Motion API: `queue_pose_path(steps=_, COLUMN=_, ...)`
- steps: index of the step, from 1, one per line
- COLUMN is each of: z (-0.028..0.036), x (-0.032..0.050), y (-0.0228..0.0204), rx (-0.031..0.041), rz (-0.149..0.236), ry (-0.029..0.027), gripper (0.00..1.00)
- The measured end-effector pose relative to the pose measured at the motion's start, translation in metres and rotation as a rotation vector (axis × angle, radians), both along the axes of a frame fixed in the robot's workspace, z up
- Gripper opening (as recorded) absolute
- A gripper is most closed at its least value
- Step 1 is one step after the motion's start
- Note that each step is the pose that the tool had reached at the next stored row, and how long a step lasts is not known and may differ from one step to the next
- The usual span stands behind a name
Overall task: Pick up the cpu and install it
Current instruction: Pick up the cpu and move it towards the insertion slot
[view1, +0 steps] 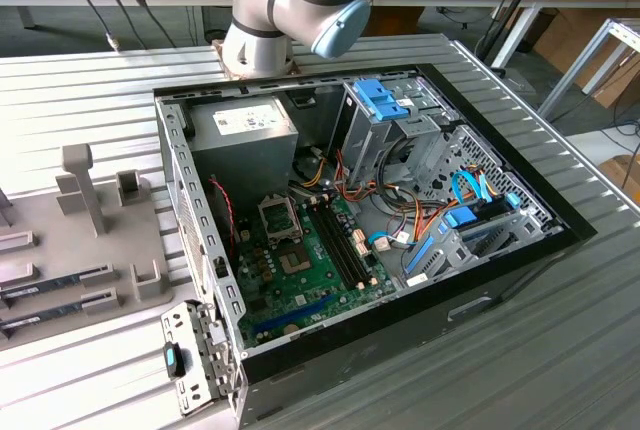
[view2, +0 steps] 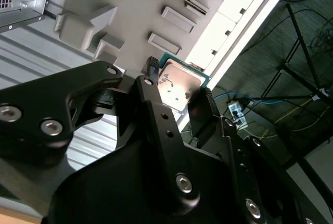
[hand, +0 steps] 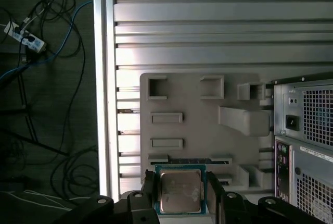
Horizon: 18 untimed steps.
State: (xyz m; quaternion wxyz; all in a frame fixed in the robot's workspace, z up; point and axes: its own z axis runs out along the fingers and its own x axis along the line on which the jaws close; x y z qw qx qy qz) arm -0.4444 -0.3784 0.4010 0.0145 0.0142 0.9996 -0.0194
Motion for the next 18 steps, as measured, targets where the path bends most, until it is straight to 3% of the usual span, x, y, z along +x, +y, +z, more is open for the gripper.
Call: queue_pose_path(steps=18, z=0.0000, x=0.0232, y=0.0000, rx=0.0001, rz=0.000, ry=-0.0001, gripper=0.47)
